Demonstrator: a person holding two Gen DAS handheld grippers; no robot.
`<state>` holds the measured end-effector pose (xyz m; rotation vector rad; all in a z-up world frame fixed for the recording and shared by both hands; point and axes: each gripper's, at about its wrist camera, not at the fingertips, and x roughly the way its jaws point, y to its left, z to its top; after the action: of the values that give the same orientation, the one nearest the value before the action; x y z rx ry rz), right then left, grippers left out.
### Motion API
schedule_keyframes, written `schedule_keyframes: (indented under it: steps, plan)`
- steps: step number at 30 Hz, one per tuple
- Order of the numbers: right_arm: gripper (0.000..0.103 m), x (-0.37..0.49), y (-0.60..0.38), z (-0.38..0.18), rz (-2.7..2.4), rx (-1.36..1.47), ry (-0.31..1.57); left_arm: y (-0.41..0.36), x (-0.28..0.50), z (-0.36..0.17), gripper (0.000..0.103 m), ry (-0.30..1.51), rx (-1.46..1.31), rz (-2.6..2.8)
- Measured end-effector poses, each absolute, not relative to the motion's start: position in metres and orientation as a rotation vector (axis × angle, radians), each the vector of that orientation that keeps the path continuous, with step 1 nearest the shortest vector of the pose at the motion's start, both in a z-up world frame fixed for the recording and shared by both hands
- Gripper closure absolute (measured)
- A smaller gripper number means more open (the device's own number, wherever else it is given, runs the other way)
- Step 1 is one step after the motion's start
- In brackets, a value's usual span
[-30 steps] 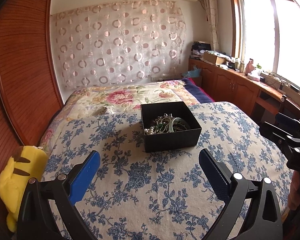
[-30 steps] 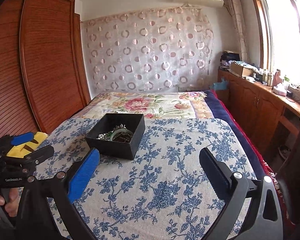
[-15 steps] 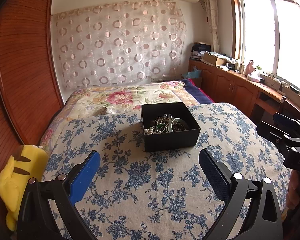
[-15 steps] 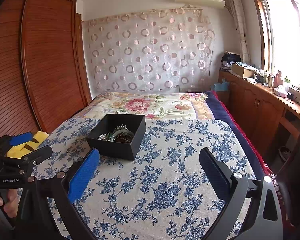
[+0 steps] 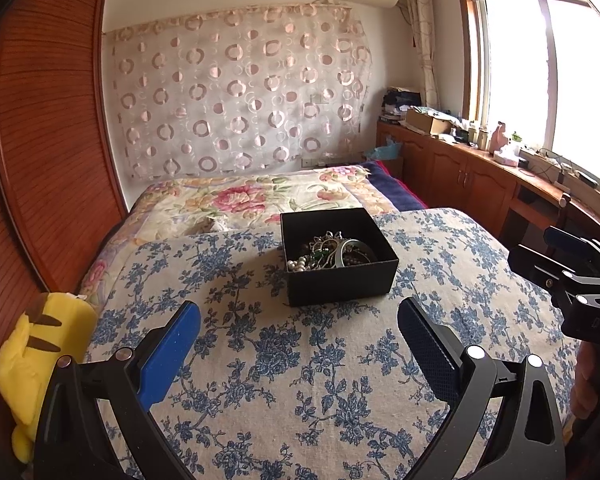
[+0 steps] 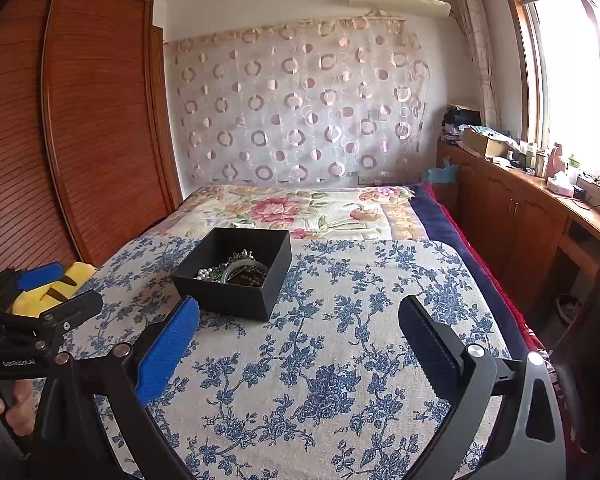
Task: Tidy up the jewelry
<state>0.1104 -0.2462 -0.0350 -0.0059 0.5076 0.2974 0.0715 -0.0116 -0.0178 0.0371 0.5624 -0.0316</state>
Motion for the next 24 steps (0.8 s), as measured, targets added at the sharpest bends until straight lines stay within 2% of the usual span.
schedule_keyframes:
  steps: [24]
  plan:
    - [0.002,0.1085,-0.2474,-0.0329,0.288,-0.009,0.502,-0.0125,0.0698,-0.0161,0.008,0.558,0.036,-0.032]
